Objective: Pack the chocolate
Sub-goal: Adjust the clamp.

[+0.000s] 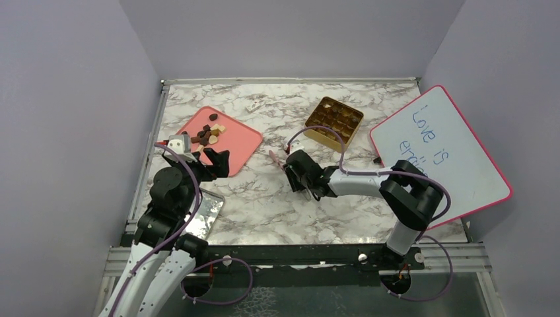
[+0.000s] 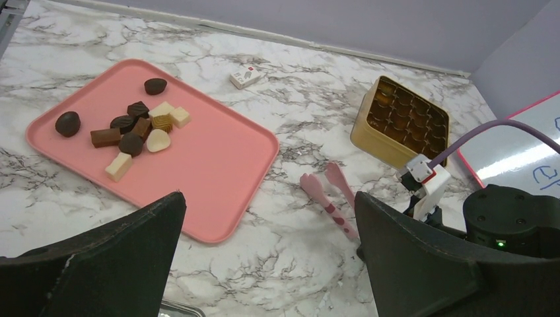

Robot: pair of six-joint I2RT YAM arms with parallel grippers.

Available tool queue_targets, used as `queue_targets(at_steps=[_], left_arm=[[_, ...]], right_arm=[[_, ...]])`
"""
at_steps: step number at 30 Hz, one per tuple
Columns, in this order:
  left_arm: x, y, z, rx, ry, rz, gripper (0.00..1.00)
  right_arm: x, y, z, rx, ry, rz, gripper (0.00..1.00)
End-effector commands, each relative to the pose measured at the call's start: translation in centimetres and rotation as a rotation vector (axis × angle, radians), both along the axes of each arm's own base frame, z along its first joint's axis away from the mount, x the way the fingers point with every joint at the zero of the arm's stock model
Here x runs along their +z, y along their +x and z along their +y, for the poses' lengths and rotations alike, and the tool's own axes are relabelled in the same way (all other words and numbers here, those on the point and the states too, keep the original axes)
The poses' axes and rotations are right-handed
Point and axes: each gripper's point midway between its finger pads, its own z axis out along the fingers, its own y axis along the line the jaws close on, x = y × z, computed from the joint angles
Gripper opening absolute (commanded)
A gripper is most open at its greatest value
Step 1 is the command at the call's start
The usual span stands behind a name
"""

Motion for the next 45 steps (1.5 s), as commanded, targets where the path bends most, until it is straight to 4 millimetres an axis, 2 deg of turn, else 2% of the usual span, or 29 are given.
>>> queue_targets(at_steps=[1,7,10,18,24,27,32,34,35,36,42,45], left_arm=[[-0.3,0.5,-0.3,-0.008,0.004,0.010,0.99],[-2.0,1.3,-1.5,-0.046,0.008,0.092,0.98],[-3.1,1.6,-2.2,-0.068,-0.001,0.148,0.96],[-5.0,2.7,-4.3,-0.086,-0.111,0.296,0.91],[-4.5,3.3,-7.5,-0.211,-0.196,0.333,0.91],[-4.4,3.7,-8.2,-0.235,-0.210,0.338,0.91],[-6.2,4.4,-7.7,-0.199,-0.183,0.358,0.91],[-7.2,4.5,-7.4,-0.188,-0.151,0.364,0.91],[-8.6,4.5,-6.1,-0.122,-0.110,0.387,0.91],[-9.0,4.5,-5.7,-0.102,-0.098,0.397,0.91],[-10.8,4.0,-4.9,-0.076,-0.044,0.455,0.92],[-10.9,3.9,-4.9,-0.083,-0.033,0.459,0.92]], right_arm=[[-1.6,-0.7,-2.0,-0.046,-0.041,-0.013,0.48],[-2.1,-0.6,-2.1,-0.050,-0.039,-0.028,0.44],[-1.2,-0.5,-1.9,-0.035,-0.023,-0.043,0.41],[5.7,-1.4,0.3,0.120,0.134,-0.136,0.39],[9.8,-3.3,2.1,0.268,0.229,-0.176,0.39],[12.0,-4.5,3.1,0.342,0.274,-0.201,0.39],[14.6,-6.2,4.5,0.434,0.322,-0.217,0.39],[15.1,-6.2,4.8,0.437,0.326,-0.228,0.39],[15.5,-6.0,4.9,0.439,0.302,-0.247,0.38],[15.7,-5.9,5.0,0.435,0.298,-0.254,0.39],[18.4,-6.0,5.0,0.420,0.372,-0.305,0.38],[18.8,-6.2,5.3,0.441,0.393,-0.309,0.38]])
